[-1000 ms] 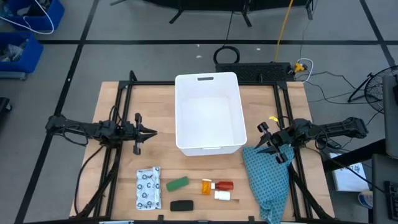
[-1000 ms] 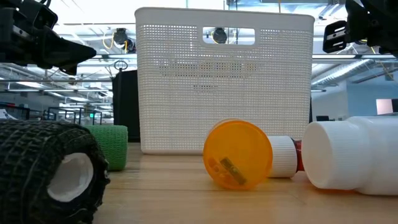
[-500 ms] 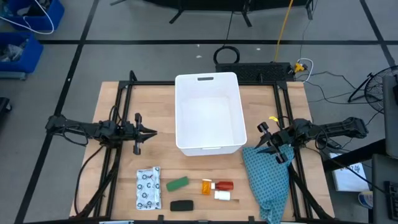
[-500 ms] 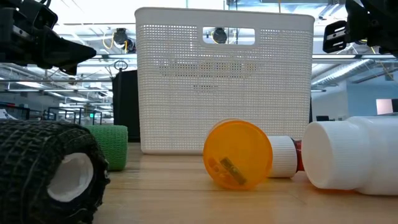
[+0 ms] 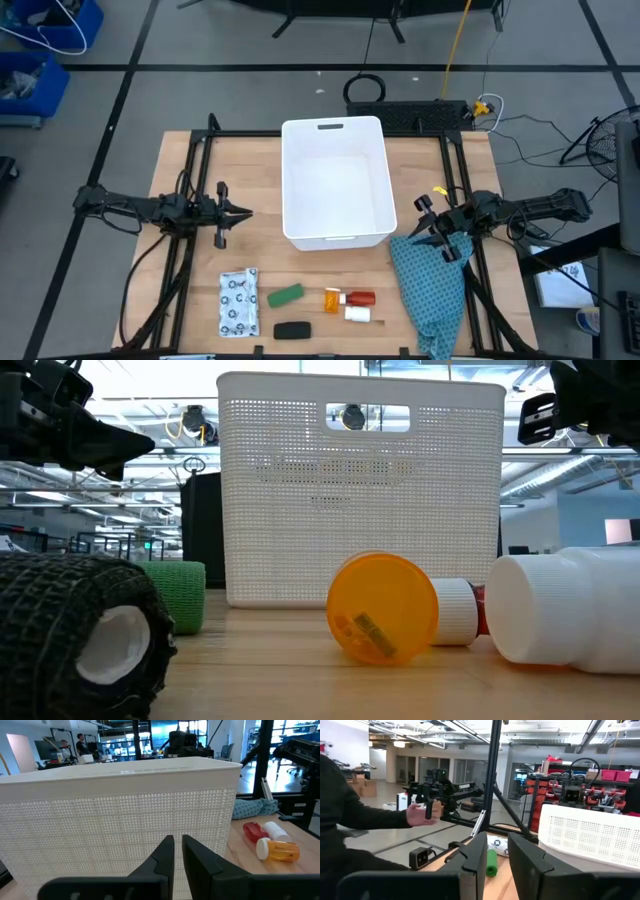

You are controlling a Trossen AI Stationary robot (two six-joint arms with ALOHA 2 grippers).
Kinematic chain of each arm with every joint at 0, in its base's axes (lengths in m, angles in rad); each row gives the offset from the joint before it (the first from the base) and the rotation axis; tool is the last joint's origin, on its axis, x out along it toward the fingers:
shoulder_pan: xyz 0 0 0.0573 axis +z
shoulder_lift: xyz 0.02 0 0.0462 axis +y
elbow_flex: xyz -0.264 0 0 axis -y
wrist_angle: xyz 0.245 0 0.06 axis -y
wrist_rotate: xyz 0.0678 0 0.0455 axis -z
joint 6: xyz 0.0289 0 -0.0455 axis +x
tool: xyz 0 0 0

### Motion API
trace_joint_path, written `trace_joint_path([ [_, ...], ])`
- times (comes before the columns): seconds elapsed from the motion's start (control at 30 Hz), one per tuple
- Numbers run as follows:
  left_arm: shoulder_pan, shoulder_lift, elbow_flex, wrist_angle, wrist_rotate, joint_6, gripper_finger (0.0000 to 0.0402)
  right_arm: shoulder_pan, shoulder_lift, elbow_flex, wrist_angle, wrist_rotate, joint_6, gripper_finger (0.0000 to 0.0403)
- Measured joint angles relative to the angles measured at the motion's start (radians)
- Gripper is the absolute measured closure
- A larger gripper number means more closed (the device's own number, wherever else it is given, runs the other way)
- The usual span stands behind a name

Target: Pick & place medical supplies in basket/bin

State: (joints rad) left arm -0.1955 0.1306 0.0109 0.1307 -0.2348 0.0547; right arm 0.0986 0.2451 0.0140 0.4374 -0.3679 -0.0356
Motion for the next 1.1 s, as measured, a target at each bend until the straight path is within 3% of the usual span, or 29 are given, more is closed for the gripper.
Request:
trace_joint_path([
  [1.1, 0.0, 0.0, 0.0, 0.002, 0.025, -0.089, 0.036, 0.001, 0.0, 0.0, 0.023, -0.001, 0.084, 0.0332],
])
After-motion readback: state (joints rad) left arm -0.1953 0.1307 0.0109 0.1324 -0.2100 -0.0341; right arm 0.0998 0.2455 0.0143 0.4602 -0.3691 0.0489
